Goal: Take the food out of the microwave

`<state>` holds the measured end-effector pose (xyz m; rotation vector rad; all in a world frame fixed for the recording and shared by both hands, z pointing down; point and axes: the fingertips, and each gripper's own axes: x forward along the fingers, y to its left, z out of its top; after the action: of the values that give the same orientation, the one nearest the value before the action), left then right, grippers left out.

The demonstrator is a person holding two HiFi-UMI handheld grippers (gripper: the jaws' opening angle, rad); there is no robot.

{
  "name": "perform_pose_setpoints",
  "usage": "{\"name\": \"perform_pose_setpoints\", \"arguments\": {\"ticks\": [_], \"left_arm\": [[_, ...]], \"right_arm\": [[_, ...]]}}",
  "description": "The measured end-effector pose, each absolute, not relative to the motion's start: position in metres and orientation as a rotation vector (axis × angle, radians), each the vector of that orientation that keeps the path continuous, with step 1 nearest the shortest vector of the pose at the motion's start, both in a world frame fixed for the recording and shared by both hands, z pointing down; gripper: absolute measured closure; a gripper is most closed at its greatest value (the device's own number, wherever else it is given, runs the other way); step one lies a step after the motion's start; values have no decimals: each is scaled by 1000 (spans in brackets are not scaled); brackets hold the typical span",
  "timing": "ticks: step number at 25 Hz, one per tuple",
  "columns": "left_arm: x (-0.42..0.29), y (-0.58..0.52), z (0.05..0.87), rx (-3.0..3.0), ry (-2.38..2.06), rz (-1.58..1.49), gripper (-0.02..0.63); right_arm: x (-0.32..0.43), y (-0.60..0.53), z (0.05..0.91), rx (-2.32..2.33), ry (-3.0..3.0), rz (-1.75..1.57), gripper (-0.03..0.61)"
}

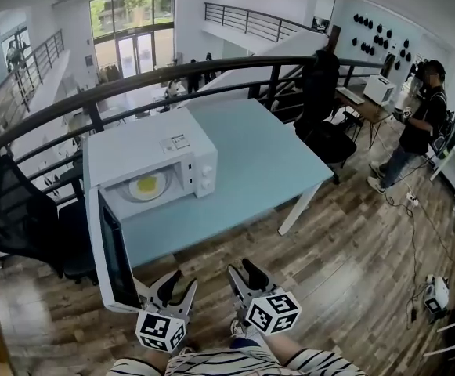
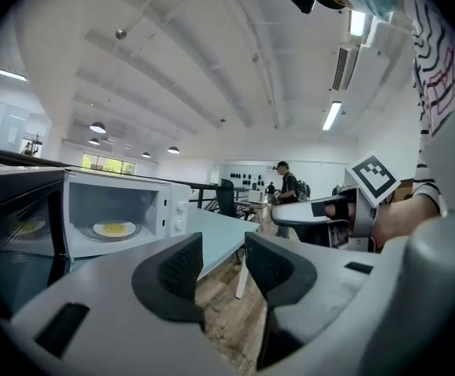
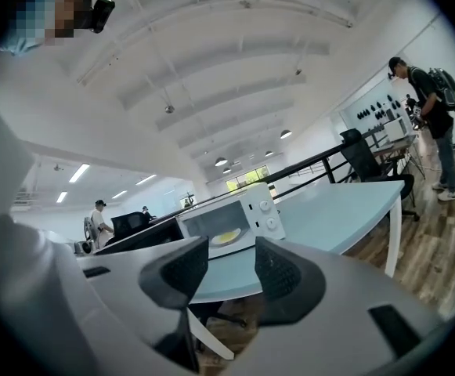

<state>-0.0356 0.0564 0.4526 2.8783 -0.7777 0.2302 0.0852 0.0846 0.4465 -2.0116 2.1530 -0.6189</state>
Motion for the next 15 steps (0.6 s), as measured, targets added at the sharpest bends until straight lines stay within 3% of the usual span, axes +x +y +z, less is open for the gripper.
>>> {"name": "perform_pose_setpoints", "arguments": {"ticks": [15], "left_arm": [[-19, 26, 461, 2636, -1349, 160, 466]], "right_arm": [[144, 30, 452, -1726, 2481, -635, 396]]}}
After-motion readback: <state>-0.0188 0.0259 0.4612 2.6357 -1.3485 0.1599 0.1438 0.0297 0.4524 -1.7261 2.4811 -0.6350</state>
